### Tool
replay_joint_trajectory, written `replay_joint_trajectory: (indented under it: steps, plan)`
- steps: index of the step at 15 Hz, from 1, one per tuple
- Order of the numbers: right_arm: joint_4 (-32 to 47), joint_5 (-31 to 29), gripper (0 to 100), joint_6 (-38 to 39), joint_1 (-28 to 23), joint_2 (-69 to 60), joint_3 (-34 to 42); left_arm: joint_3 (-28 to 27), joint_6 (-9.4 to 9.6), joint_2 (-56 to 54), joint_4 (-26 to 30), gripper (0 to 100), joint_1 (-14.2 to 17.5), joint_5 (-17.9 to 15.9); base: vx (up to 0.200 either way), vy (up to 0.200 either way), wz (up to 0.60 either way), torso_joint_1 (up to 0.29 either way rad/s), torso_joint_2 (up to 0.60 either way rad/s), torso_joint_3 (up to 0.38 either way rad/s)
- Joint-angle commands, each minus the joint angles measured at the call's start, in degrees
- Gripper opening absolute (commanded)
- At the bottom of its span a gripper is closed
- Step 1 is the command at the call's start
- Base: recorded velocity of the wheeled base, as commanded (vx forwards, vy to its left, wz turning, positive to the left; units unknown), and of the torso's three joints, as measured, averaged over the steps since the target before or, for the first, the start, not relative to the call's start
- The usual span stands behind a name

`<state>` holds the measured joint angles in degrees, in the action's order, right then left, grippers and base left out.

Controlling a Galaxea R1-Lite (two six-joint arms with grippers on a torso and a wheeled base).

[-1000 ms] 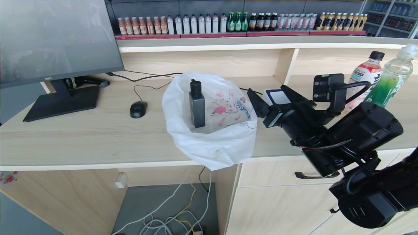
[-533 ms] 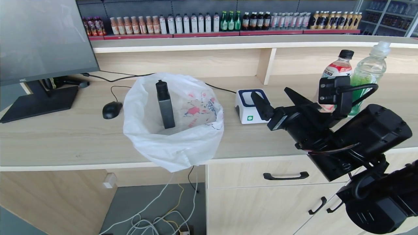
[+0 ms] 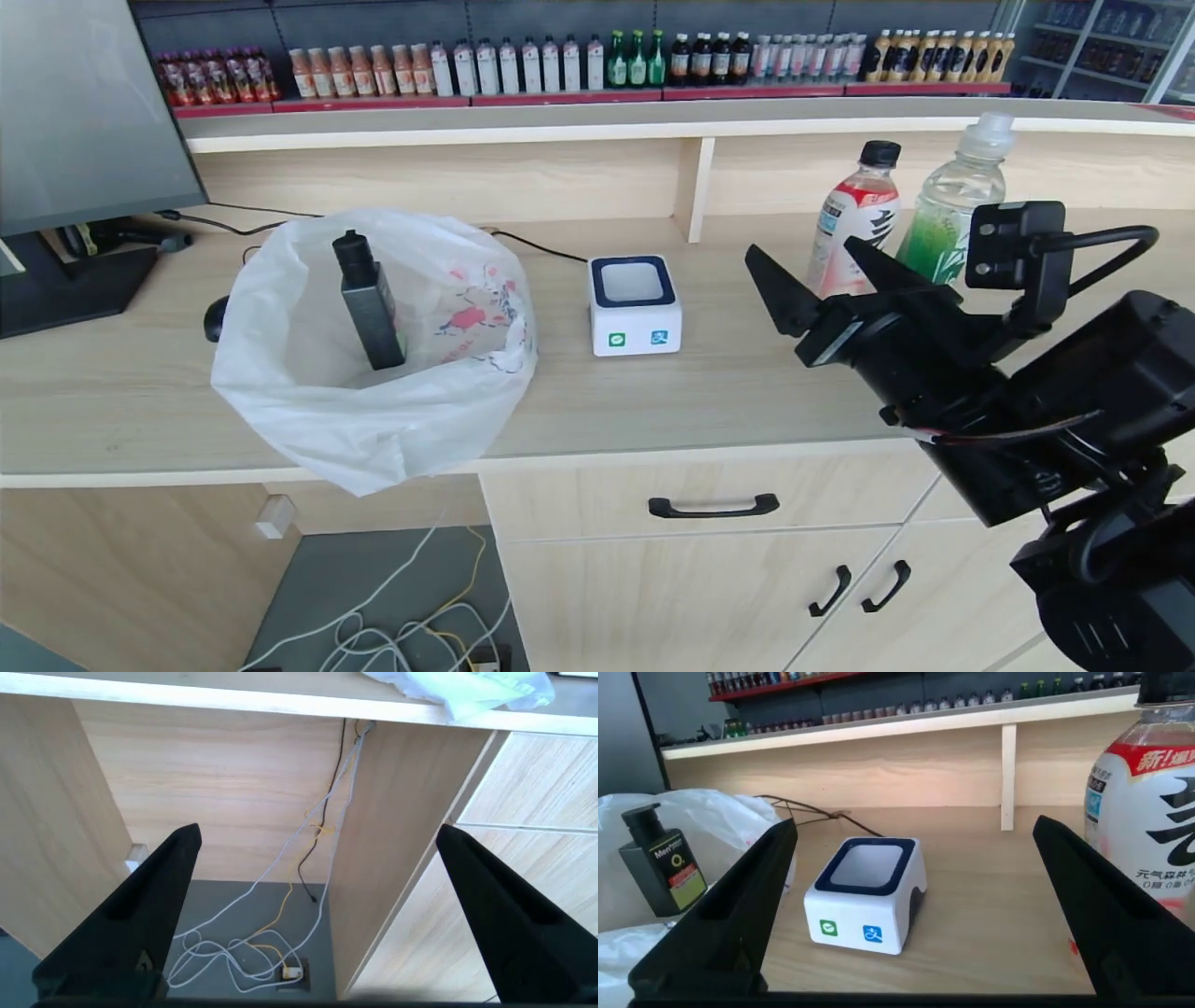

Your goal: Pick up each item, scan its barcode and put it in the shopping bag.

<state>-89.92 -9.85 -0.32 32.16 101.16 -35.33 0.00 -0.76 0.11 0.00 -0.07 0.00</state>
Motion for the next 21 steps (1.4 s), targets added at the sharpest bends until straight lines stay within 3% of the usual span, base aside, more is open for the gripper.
replay_joint_trajectory:
  steps: [1, 4, 17, 21]
  plan:
    - [-0.1, 0.0, 100, 0.0, 0.0, -1.5, 1.1, 0.0, 0.05, 0.0, 0.0, 100, 0.0, 0.0, 0.0, -0.2, 0.0, 0.002, 0.0, 0.007]
    - [-0.1, 0.0, 100, 0.0, -0.1, -2.1, 2.4, 0.0, -0.04, 0.0, 0.0, 100, 0.0, 0.0, 0.0, -0.2, 0.0, 0.002, 0.0, 0.001]
    - [-0.1, -0.1, 100, -3.0, -2.6, -3.2, 5.9, 0.0, 0.32, 0.0, 0.0, 100, 0.0, 0.0, 0.0, 0.0, 0.0, 0.0, 0.0, 0.0]
    - [10.3, 0.0, 100, -2.8, -2.7, -3.2, 0.4, 0.0, 0.32, 0.0, 0.0, 100, 0.0, 0.0, 0.0, 0.0, 0.0, 0.0, 0.0, 0.0]
